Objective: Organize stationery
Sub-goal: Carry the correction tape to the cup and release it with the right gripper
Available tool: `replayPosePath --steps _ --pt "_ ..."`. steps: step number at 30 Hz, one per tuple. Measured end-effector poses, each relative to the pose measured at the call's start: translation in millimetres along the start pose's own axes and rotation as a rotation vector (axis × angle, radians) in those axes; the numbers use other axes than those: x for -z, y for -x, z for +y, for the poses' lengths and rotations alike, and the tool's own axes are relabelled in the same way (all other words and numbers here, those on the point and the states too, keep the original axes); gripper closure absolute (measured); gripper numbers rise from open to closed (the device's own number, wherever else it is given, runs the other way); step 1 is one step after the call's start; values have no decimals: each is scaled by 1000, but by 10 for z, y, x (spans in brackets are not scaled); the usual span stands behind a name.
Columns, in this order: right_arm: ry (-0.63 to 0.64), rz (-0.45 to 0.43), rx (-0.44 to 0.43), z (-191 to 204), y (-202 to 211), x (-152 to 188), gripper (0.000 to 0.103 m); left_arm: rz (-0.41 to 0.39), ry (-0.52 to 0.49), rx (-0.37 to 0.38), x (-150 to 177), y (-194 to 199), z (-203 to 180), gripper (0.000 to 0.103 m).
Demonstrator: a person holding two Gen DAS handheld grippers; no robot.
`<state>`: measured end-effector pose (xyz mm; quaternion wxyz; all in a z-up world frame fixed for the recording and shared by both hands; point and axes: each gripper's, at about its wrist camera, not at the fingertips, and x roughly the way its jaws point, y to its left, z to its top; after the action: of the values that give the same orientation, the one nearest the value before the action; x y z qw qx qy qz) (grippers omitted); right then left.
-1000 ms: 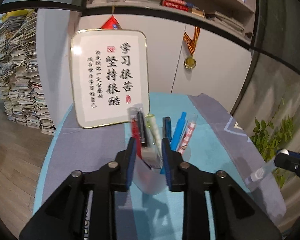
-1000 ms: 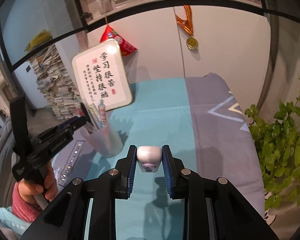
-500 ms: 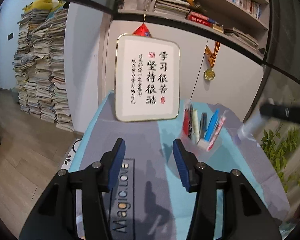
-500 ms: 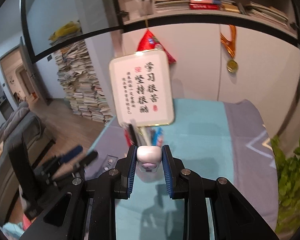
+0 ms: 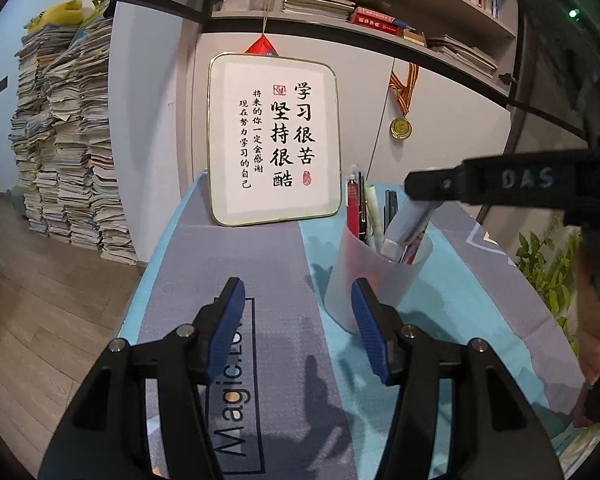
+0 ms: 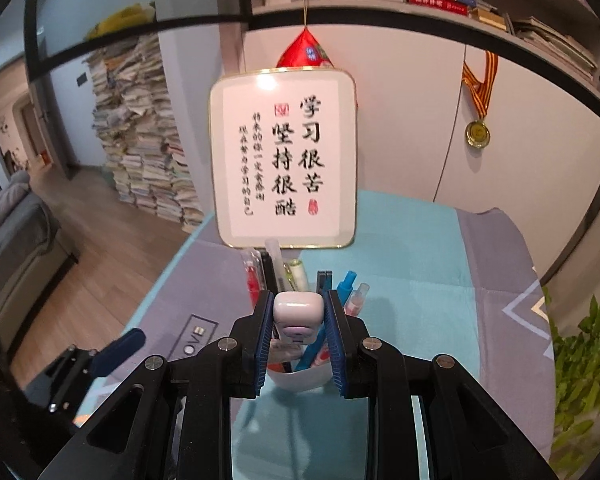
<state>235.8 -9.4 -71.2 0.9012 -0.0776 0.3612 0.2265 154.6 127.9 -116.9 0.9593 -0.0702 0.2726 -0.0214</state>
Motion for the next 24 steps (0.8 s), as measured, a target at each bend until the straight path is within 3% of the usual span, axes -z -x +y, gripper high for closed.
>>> replayPosePath --steps 24 --pt "-87 -20 -65 -242 251 140 76 -9 -34 -4 -40 133 -158 37"
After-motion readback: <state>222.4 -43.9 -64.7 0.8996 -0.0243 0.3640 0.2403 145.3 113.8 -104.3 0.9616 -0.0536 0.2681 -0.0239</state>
